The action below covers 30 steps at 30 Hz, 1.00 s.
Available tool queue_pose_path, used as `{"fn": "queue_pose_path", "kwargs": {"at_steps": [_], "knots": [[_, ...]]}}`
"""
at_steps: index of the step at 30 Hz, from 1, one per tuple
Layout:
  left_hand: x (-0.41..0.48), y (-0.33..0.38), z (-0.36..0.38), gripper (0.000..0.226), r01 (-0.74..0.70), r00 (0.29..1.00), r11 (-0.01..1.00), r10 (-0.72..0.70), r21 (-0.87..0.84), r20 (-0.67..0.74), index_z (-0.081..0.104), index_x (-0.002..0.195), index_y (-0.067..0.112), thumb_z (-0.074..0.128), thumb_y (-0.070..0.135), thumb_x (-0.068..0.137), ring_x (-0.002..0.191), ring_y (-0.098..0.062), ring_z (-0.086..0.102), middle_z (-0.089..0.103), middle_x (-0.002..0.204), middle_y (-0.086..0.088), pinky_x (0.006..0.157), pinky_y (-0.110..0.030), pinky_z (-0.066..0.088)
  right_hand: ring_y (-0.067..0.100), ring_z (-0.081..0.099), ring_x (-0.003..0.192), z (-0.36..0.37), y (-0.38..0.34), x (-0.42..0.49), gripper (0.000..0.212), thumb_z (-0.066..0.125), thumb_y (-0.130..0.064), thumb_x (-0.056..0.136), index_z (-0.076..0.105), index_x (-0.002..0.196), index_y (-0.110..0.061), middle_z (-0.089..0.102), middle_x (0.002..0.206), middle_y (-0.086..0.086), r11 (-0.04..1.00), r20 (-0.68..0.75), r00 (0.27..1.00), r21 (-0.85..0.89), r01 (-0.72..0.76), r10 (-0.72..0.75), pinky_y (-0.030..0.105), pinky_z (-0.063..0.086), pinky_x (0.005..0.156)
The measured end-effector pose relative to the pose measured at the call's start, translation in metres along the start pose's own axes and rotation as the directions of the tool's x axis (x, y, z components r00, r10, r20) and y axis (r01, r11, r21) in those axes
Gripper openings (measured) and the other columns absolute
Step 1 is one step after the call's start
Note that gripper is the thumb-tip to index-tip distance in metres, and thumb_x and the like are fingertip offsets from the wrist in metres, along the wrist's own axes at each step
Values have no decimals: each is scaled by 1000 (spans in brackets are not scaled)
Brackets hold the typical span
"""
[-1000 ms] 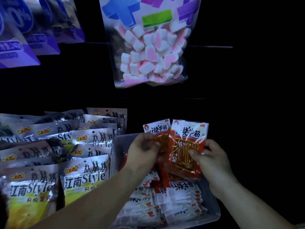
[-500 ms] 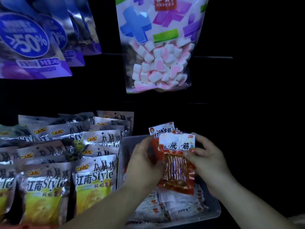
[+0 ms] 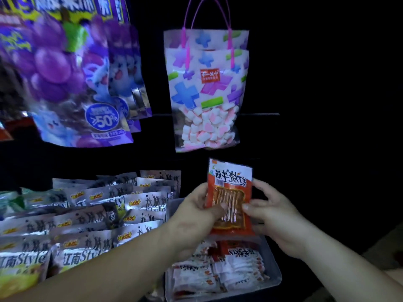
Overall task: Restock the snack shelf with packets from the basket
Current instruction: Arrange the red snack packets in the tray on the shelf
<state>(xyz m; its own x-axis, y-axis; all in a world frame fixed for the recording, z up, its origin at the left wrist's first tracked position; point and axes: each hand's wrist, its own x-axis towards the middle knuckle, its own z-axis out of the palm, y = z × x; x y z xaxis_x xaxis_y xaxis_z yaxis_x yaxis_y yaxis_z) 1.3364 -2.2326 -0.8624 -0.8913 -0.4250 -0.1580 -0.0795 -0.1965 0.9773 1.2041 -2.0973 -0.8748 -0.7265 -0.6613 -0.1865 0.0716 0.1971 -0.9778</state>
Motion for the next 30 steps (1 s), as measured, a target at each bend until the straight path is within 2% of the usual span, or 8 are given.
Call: {"fn": "queue_pose_path", "kwargs": {"at_steps": [4,8,12,17,20,23,26,30], "knots": [[-22,-2,-1,16,130,989,991,-132,-33,-67,67,116,22,61,18,102,93,-29,77,76,112,-1,58,-37,62,30,76,88,-6,-6,-10,62,66,-1,97,53,139,-44,76,99,11,997,-62,996,-50,63,-66,42,60,69],[-30,-17,-7,19,140,981,979,-157,-145,-111,64,119,12,55,8,103,94,-33,76,77,109,-10,61,-33,60,25,75,79,-13,-5,-17,66,66,1,96,48,140,-45,73,100,11,996,-64,996,-61,57,-61,33,57,54],[-33,-25,0,21,143,981,966,-167,-215,-99,67,116,9,67,6,95,92,-32,76,76,108,-13,63,-33,60,22,73,91,-13,2,-21,80,72,8,88,46,146,-40,71,108,2,965,-60,994,-253,69,-87,42,63,80],[-22,-35,2,26,2,964,1000,-3,-2,-267,73,111,18,70,0,93,76,-45,71,72,90,-16,57,-51,60,13,63,105,-4,5,-22,66,80,-23,88,46,138,-48,54,123,-12,824,-189,918,-529,203,-348,25,51,80],[-19,-42,4,36,-141,959,975,178,173,-219,79,108,28,69,-3,92,72,-19,67,66,79,0,66,-42,63,9,67,104,13,-2,-22,59,75,-41,89,47,139,-52,65,119,-10,944,-129,960,-252,212,-250,34,61,84],[-19,-51,7,37,-271,945,862,323,428,-51,78,115,25,71,-1,91,82,-5,60,61,91,3,76,-17,52,13,75,91,26,-5,-17,65,77,-31,89,45,143,-47,74,102,-1,998,-145,989,49,44,-36,47,65,78],[-14,-66,5,35,-254,960,805,275,536,42,74,123,25,72,8,92,89,0,57,59,99,7,83,-12,47,20,74,87,27,7,-5,41,72,-15,95,59,127,-37,71,103,8,999,-184,983,-43,-25,17,45,65,73],[3,-78,-4,28,-127,988,834,153,537,-4,75,117,28,66,10,97,100,4,62,64,113,14,91,-13,51,39,70,87,20,29,18,23,61,-8,96,72,101,-27,75,90,13,962,-254,958,-265,63,-133,53,59,72]]}}
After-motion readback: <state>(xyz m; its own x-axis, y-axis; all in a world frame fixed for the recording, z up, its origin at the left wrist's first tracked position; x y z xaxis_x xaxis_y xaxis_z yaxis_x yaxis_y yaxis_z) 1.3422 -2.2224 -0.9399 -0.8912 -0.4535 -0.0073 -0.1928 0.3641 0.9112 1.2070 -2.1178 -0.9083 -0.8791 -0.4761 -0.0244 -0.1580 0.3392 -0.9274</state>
